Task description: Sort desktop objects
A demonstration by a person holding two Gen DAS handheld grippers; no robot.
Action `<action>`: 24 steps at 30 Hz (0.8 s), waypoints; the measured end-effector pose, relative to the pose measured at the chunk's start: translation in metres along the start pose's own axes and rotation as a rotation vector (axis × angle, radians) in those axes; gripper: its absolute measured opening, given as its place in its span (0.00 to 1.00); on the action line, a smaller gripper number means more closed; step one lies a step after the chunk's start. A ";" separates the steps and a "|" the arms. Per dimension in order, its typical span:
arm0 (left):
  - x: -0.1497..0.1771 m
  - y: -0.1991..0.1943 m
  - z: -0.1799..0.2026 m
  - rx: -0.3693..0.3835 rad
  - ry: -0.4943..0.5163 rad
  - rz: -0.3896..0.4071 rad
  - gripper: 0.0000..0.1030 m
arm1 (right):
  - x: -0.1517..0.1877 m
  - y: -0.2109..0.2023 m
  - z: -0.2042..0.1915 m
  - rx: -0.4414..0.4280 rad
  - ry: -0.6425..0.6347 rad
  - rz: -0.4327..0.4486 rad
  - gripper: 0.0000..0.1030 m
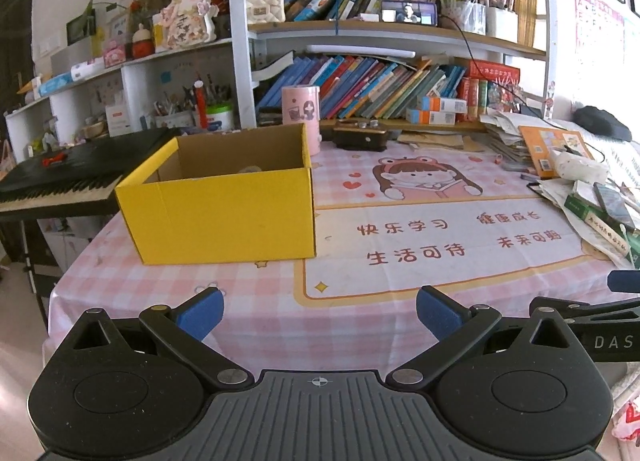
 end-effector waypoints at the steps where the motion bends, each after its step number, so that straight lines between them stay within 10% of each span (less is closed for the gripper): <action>1: 0.000 0.000 0.000 0.000 -0.002 -0.001 1.00 | 0.000 0.000 0.000 0.004 0.001 0.001 1.00; 24: 0.003 0.001 -0.002 0.004 -0.022 -0.024 1.00 | -0.001 0.000 -0.005 -0.010 -0.018 -0.006 1.00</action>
Point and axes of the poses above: each gripper's, at about its wrist camera, not at the fingertips, and y roughly the way its jaws point, z to its right, x to its underside, the point moved 7 cm from there along y, roughly the way its jaws point, and after that the axes turned 2 degrees about x, right-handed, at the moved point
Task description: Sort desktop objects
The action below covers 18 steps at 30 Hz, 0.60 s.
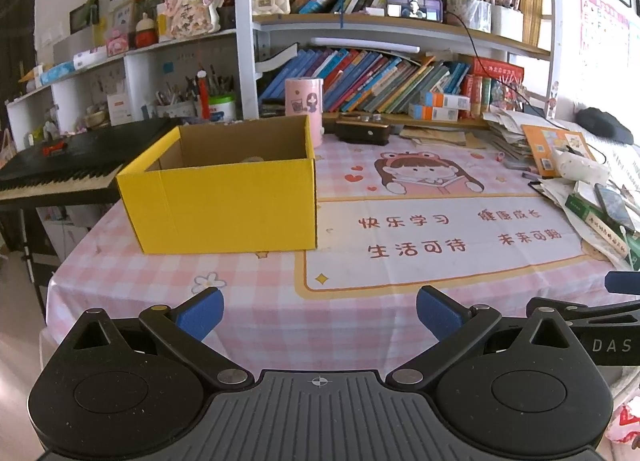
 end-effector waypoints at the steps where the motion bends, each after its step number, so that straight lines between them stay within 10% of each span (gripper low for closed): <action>1: 0.000 0.000 0.001 0.002 0.000 -0.002 1.00 | 0.000 0.000 0.000 0.001 0.001 -0.001 1.00; 18: 0.003 0.001 0.007 0.012 -0.001 -0.013 1.00 | 0.002 0.000 0.002 0.003 0.001 -0.008 1.00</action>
Point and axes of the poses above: each gripper's, at about its wrist camera, not at the fingertips, and y roughly the way its jaws point, z to its right, x to its underside, the point moved 7 cm from there along y, roughly the way its jaws point, and after that the axes turned 2 degrees about x, right-handed, at the moved point
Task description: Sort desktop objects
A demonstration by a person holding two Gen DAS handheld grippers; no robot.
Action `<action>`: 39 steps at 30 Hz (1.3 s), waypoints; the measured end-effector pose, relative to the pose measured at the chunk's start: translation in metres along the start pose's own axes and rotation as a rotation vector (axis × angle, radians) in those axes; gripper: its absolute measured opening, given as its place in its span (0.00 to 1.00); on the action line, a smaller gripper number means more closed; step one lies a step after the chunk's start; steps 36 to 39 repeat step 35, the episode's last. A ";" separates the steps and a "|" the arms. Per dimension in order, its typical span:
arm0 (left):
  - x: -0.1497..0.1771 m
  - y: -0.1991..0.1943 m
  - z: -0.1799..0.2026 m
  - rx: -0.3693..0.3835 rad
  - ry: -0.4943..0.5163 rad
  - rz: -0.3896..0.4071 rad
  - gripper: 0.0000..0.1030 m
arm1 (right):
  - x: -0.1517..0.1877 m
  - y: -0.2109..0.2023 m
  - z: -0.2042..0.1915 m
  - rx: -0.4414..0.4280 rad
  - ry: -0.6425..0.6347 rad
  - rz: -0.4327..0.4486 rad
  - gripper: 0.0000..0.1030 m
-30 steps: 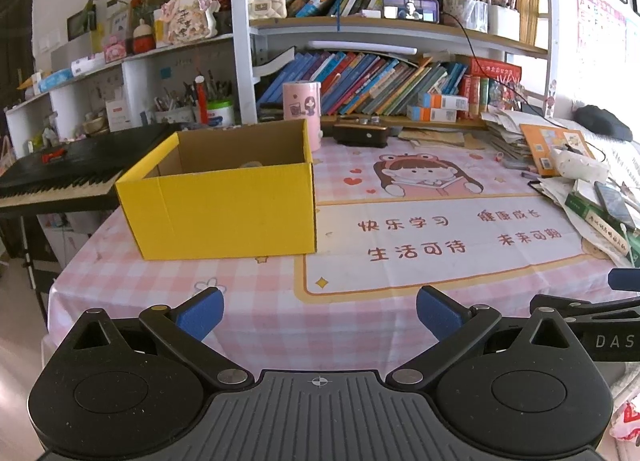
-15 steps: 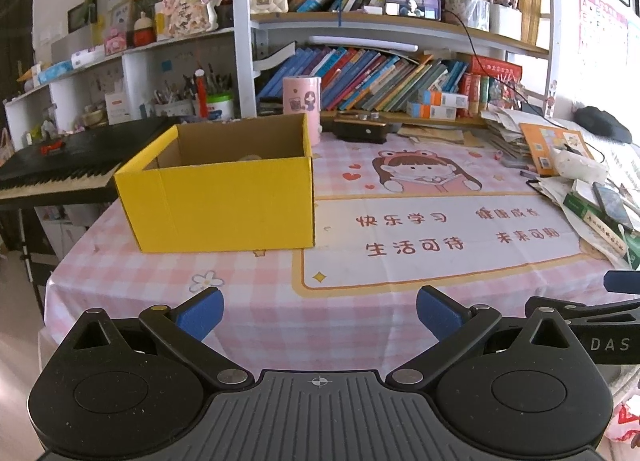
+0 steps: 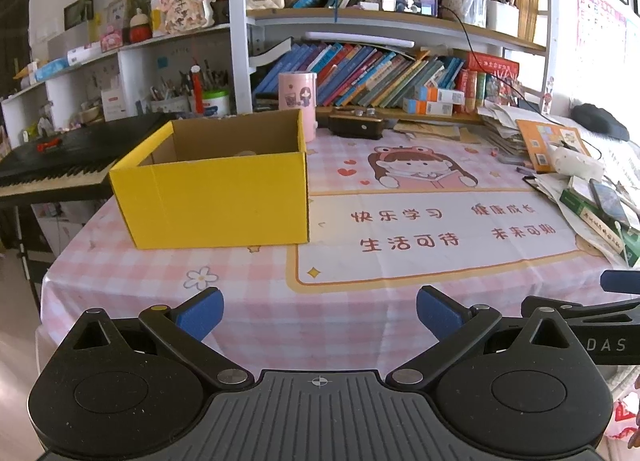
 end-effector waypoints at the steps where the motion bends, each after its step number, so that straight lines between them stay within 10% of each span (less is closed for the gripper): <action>1: 0.000 0.000 0.000 0.000 0.000 -0.001 1.00 | 0.001 0.000 0.000 0.001 0.000 -0.001 1.00; 39: 0.005 -0.001 -0.007 -0.004 -0.053 -0.014 1.00 | 0.009 0.000 -0.005 -0.016 -0.010 -0.024 1.00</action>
Point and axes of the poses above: each gripper's, at about its wrist camera, not at the fingertips, and y roughly the way its jaws point, z to its right, x to its underside, the point moved 7 cm from there along y, roughly the way its jaws point, and after that the axes turned 2 degrees about x, right-handed, at the moved point
